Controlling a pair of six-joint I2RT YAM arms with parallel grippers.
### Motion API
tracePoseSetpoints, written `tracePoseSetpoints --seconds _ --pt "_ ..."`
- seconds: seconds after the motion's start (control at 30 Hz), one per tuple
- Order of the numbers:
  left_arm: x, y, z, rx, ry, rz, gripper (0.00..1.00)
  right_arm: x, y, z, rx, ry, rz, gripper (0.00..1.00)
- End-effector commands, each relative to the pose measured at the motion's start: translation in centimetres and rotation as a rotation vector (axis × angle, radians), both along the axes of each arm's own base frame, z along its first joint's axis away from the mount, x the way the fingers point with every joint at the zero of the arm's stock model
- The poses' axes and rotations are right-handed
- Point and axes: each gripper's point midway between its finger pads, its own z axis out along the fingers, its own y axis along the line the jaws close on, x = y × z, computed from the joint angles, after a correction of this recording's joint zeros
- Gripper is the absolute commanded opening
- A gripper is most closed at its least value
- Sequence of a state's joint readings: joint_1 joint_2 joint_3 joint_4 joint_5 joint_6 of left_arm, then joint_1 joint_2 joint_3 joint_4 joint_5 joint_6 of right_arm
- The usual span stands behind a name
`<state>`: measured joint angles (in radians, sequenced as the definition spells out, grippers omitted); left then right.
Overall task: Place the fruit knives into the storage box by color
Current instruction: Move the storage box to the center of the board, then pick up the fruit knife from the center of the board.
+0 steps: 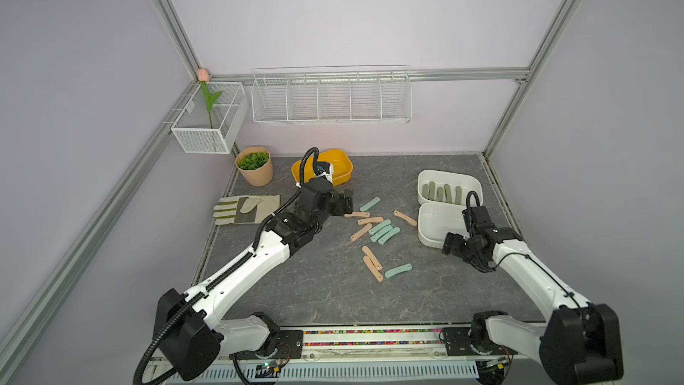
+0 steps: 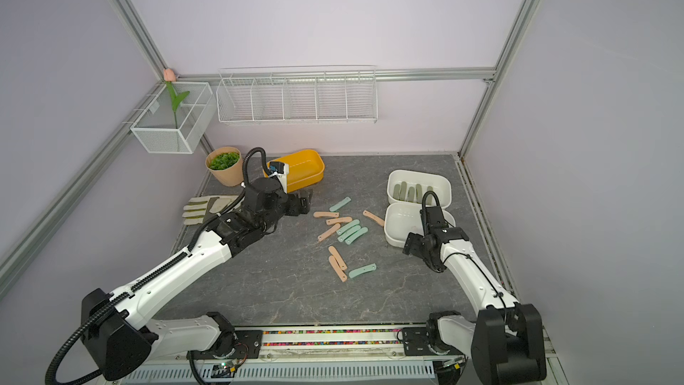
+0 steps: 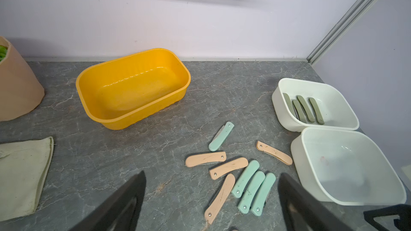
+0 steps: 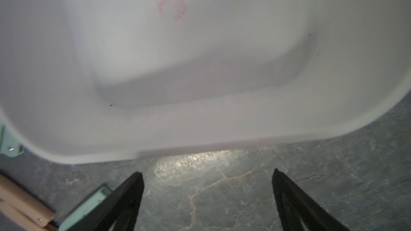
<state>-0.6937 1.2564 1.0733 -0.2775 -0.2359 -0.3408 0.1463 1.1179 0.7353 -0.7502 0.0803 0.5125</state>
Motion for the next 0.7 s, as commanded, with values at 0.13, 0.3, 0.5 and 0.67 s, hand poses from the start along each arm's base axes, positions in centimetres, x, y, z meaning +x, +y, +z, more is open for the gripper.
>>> tracePoseSetpoints --seconds 0.13,0.3,0.5,0.67 --pt "-1.1 0.3 -2.1 -0.067 0.082 0.015 1.00 -3.5 5.2 0.8 0.114 0.009 0.113 0.94" --pt "-1.6 0.4 -3.9 -0.077 0.147 0.031 0.99 -4.8 9.2 -0.2 0.183 0.008 0.150 0.94" --pt "-1.9 0.5 -4.7 -0.081 0.171 0.033 0.99 -5.9 12.9 -1.1 0.181 0.022 0.207 0.94" --pt "-2.0 0.3 -4.9 -0.093 0.175 0.025 0.99 -6.1 15.1 -2.4 0.182 0.050 0.226 0.94"
